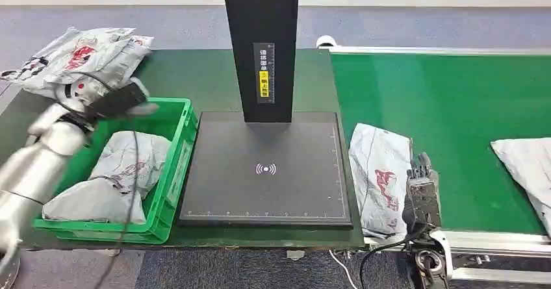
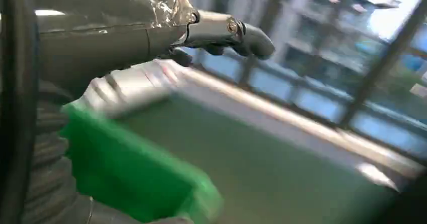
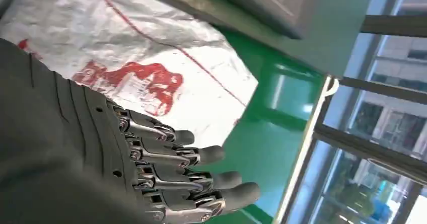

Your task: Moved the parcel from conveyor to table for the left to box.

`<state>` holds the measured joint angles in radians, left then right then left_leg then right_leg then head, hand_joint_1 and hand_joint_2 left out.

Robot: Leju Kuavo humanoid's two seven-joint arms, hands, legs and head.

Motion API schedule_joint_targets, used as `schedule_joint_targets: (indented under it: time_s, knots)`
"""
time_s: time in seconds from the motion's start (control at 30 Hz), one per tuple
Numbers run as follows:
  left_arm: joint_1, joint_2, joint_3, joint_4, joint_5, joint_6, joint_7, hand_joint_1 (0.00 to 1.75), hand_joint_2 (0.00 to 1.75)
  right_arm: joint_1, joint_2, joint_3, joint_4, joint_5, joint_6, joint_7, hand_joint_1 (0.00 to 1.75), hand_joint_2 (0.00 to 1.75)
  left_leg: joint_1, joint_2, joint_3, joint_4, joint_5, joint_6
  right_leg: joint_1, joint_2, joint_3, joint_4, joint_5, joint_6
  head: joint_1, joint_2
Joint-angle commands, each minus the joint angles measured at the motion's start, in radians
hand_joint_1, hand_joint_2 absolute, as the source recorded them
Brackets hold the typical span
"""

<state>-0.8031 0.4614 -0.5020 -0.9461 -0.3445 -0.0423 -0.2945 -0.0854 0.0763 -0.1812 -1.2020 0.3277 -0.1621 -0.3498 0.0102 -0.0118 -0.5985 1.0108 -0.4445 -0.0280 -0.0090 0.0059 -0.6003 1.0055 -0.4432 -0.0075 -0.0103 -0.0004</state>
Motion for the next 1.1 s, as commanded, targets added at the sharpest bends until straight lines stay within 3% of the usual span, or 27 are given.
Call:
schedule_joint_targets:
  time_s: [0.03, 0.6, 0.63, 0.67, 0.7, 0.77, 0.83, 0.9, 1.0, 1.1]
  knots:
    - [0.066, -0.184, 0.175, 0.035, -0.009, -0.029, 0.013, 0.00, 1.75, -0.018, 0.004, -0.007, 0.023, 0.000, -0.007, 0.006, 0.00, 1.75, 0.000, 0.006, 0.001, 0.000, -0.002, 0.002, 0.000, 0.004, 0.000, -0.001, 0.001, 0.001, 0.000, 0.000]
    - [0.066, -0.184, 0.175, 0.035, -0.009, -0.029, 0.013, 0.00, 1.75, -0.018, 0.004, -0.007, 0.023, 0.000, -0.007, 0.006, 0.00, 1.75, 0.000, 0.007, 0.000, -0.001, -0.002, 0.004, 0.001, 0.006, -0.002, -0.001, 0.000, 0.002, 0.000, 0.000]
    - [0.119, -0.473, 0.359, 0.096, 0.206, -0.154, -0.025, 0.00, 1.75, -0.071, -0.033, 0.032, 0.112, 0.297, -0.291, 0.136, 0.00, 1.75, 0.000, 0.007, 0.001, -0.002, -0.002, 0.004, 0.001, 0.005, -0.001, -0.002, 0.000, 0.002, 0.000, 0.000]
    - [0.096, -0.598, 0.333, 0.241, 0.149, -0.029, -0.114, 0.00, 1.75, -0.115, -0.047, 0.029, 0.189, 0.323, -0.316, 0.140, 0.00, 1.75, -0.001, 0.004, 0.001, -0.002, -0.001, 0.004, 0.001, 0.003, 0.000, -0.003, 0.000, 0.003, 0.000, 0.000]
    - [0.066, -0.682, 0.318, 0.382, 0.172, 0.039, -0.187, 0.00, 1.75, -0.161, -0.058, 0.026, 0.280, 0.359, -0.350, 0.145, 0.00, 1.75, -0.002, -0.002, 0.002, -0.003, 0.000, 0.005, 0.000, -0.002, 0.002, -0.004, -0.001, 0.003, 0.000, 0.000]
    - [0.046, -0.712, 0.305, 0.458, 0.206, 0.065, -0.228, 0.00, 1.75, -0.201, -0.067, 0.020, 0.369, 0.399, -0.389, 0.154, 0.00, 1.75, -0.003, -0.002, 0.003, -0.003, 0.000, 0.005, -0.001, -0.003, 0.002, -0.005, 0.000, 0.004, 0.000, 0.000]
    - [0.048, -0.709, 0.322, 0.464, 0.270, 0.033, -0.239, 0.00, 1.75, -0.249, -0.081, 0.023, 0.498, 0.501, -0.468, 0.215, 0.00, 1.75, -0.005, -0.011, 0.002, -0.004, 0.003, 0.009, -0.003, -0.013, 0.007, -0.008, 0.000, 0.007, 0.000, 0.000]
    - [0.053, -0.705, 0.336, 0.459, 0.303, 0.010, -0.231, 0.00, 1.75, -0.278, -0.091, 0.029, 0.586, 0.566, -0.488, 0.280, 0.00, 1.75, -0.003, -0.012, -0.001, -0.001, 0.003, 0.013, -0.002, -0.014, 0.007, -0.007, 0.000, 0.010, 0.000, 0.000]
    - [0.070, -0.704, 0.351, 0.465, 0.339, -0.006, -0.220, 0.00, 1.75, -0.318, -0.098, 0.032, 0.719, 0.626, -0.505, 0.332, 0.00, 1.75, -0.004, -0.001, 0.001, -0.001, 0.000, 0.013, -0.004, -0.003, 0.005, -0.007, 0.003, 0.011, 0.000, 0.000]
    - [0.084, -0.702, 0.359, 0.467, 0.353, 0.003, -0.228, 0.00, 1.75, -0.345, -0.093, 0.041, 0.782, 0.654, -0.499, 0.344, 0.00, 1.75, -0.006, -0.003, -0.002, 0.001, -0.001, 0.013, -0.005, -0.004, 0.002, -0.004, 0.002, 0.011, 0.000, 0.000]
